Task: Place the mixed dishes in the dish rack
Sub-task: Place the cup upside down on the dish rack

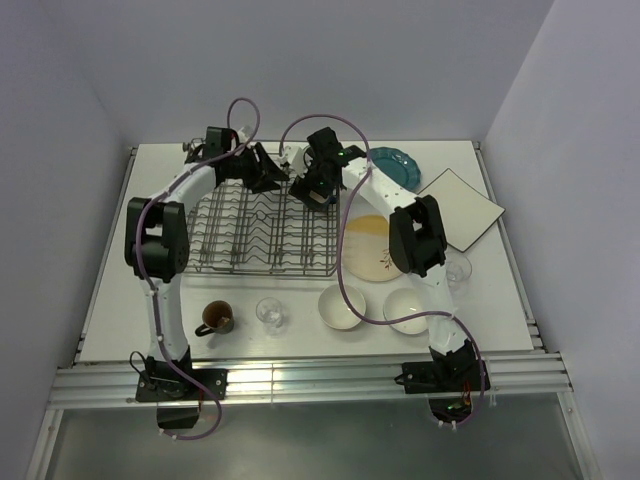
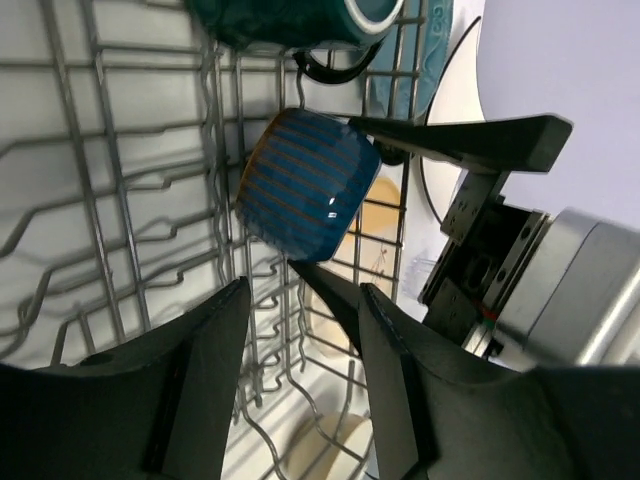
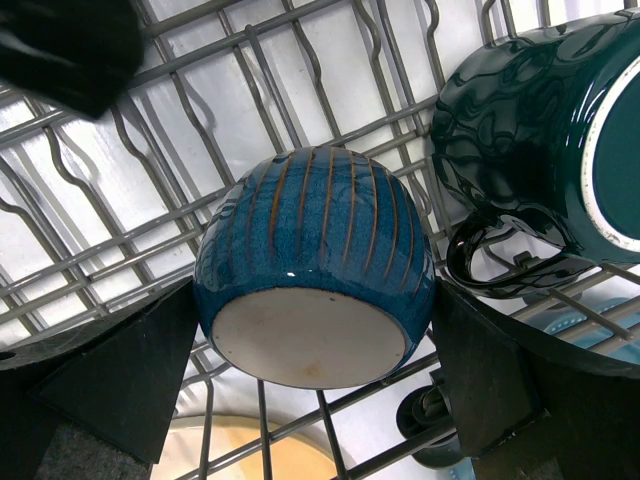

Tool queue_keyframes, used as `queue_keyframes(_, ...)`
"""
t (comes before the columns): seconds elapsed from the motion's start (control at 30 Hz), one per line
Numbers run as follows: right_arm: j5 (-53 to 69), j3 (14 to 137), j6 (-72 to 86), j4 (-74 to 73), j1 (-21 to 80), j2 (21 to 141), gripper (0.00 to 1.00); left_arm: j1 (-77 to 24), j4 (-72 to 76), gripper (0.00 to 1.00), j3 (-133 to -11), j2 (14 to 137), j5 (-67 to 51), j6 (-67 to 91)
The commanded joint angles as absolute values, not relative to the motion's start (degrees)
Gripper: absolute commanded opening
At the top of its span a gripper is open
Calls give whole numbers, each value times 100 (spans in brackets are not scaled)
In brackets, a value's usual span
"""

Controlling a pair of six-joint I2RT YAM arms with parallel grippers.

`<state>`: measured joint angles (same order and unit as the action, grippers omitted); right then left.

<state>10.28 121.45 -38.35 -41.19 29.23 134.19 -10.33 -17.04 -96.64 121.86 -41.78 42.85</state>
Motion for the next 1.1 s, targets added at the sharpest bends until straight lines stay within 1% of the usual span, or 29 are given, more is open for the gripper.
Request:
queue_keyframes(0.0,861,12410,-4017,-3964,2830,13412,100,-1169,-1785,54,-10247,12330,-4174,3806)
queue_keyframes(0.3,835,12393,-3999,-3938,2830,13430,100,-1389,-1881,55,-10863,13025,-4430,3656)
queue_keyframes(0.57,852,12419,-3955,-3946,2821,13438,100,-1520,-2109,55,-11013,13306,-4412,3437)
queue_keyframes(1.07,993,12472,-3885,-4008,2830,13421,100,-1740,-1793,55,-11171,13702,-4596,3682)
